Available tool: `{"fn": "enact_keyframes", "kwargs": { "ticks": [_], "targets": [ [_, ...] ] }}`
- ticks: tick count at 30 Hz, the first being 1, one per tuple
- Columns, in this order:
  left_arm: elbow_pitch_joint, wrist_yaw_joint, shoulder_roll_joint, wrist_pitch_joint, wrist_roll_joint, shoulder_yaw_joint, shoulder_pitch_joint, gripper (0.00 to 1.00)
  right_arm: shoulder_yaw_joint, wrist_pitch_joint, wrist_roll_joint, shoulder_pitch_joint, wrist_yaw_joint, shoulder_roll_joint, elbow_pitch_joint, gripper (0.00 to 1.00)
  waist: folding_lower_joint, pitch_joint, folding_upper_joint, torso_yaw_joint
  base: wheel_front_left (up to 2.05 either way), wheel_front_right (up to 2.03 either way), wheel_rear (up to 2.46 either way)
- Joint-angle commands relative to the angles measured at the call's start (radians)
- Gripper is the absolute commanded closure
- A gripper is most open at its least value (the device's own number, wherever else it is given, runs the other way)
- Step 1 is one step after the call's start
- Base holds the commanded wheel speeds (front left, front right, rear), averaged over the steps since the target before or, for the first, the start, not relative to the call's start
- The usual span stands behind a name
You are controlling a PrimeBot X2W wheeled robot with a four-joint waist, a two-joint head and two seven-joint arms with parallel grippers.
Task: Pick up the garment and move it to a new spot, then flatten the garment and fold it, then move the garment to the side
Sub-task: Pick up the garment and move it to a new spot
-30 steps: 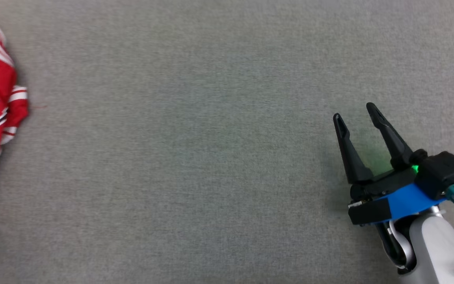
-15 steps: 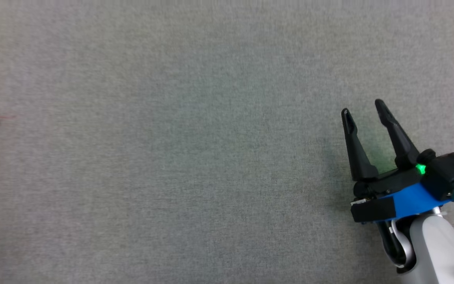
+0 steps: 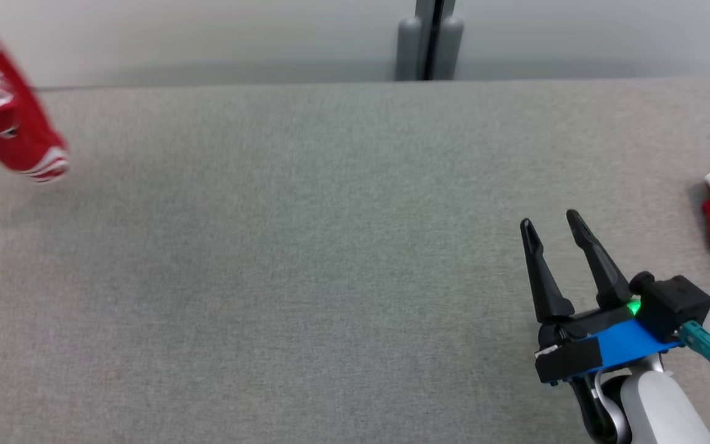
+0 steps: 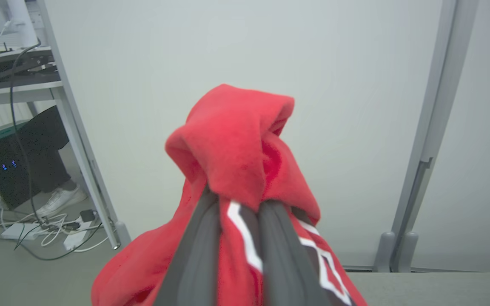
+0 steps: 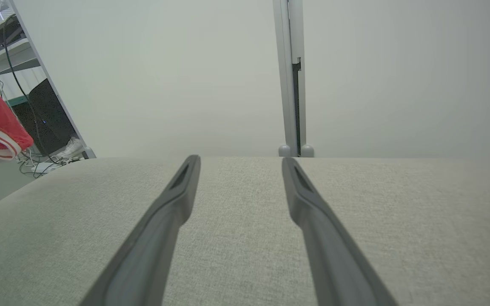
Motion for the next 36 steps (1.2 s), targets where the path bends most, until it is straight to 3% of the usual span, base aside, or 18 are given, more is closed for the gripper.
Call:
{"fn": "enact_keyframes", "kwargs": {
  "ticks": [1, 8, 14, 18, 24, 25, 26, 27, 28, 32, 36],
  "targets": [
    [-0.024, 0.0, -0.024, 0.007, 0.004, -0.026, -0.028, 1.0, -0.004, -0.008, 0.006, 0.017, 0.001, 0.003, 0.007, 0.0, 0.0003, -0.049, 0.0, -0.038, 0.0, 0.0, 0.0],
    [-0.136, -0.025, -0.165, 0.06, -0.023, -0.207, -0.127, 1.0, -0.009, -0.022, 0.026, 0.054, 0.001, 0.026, 0.031, 0.0, 0.0003, -0.122, 0.0, -0.097, 0.0, 0.0, 0.0],
    [-0.161, -0.042, -0.262, 0.071, -0.068, -0.341, -0.056, 1.0, -0.004, -0.024, 0.02, 0.066, 0.001, 0.036, 0.037, 0.0, 0.0003, -0.129, 0.0, -0.186, 0.0, 0.0, 0.0],
    [-0.069, -0.047, -0.313, 0.055, -0.121, -0.4, 0.043, 1.0, 0.004, -0.022, 0.028, 0.05, 0.001, 0.039, 0.033, 0.0, 0.0003, -0.101, 0.0, -0.277, 0.0, 0.0, 0.0],
    [0.157, -0.043, -0.312, -0.029, -0.09, -0.441, 0.146, 1.0, -0.008, -0.027, 0.025, 0.043, 0.001, 0.042, 0.039, 0.0, 0.0003, -0.07, 0.0, -0.356, 0.0, 0.0, 0.0],
    [0.197, -0.038, -0.317, -0.045, -0.082, -0.449, 0.162, 0.89, -0.01, -0.028, 0.028, 0.042, 0.001, 0.043, 0.04, 0.0, 0.0003, -0.068, 0.0, -0.363, 0.0, 0.0, 0.0],
    [0.235, -0.039, -0.32, -0.056, -0.077, -0.459, 0.177, 0.63, -0.01, -0.028, 0.029, 0.042, 0.001, 0.042, 0.041, 0.0, 0.0003, -0.067, 0.0, -0.368, 0.0, 0.0, 0.0],
    [0.269, -0.04, -0.327, -0.069, -0.074, -0.464, 0.189, 0.15, -0.011, -0.027, 0.029, 0.044, 0.001, 0.041, 0.043, 0.0, 0.0003, -0.066, 0.0, -0.372, 0.0, 0.0, 0.0],
    [0.299, -0.041, -0.333, -0.083, -0.073, -0.471, 0.197, 0.0, -0.013, -0.028, 0.03, 0.047, 0.001, 0.041, 0.044, 0.0, 0.0003, -0.067, 0.0, -0.373, 0.0, 0.0, 0.0],
    [0.373, -0.047, -0.356, -0.148, -0.08, -0.489, 0.227, 0.0, -0.026, -0.027, 0.024, 0.06, 0.001, 0.036, 0.041, 0.0, 0.0003, -0.076, 0.0, -0.361, 0.0, 0.0, 0.0],
    [0.361, -0.055, -0.387, -0.221, -0.134, -0.489, 0.255, 0.0, -0.051, -0.019, 0.014, 0.072, 0.001, 0.024, 0.026, 0.0, 0.0003, -0.09, 0.0, -0.319, 0.0, 0.0, 0.0]
  ]
}}
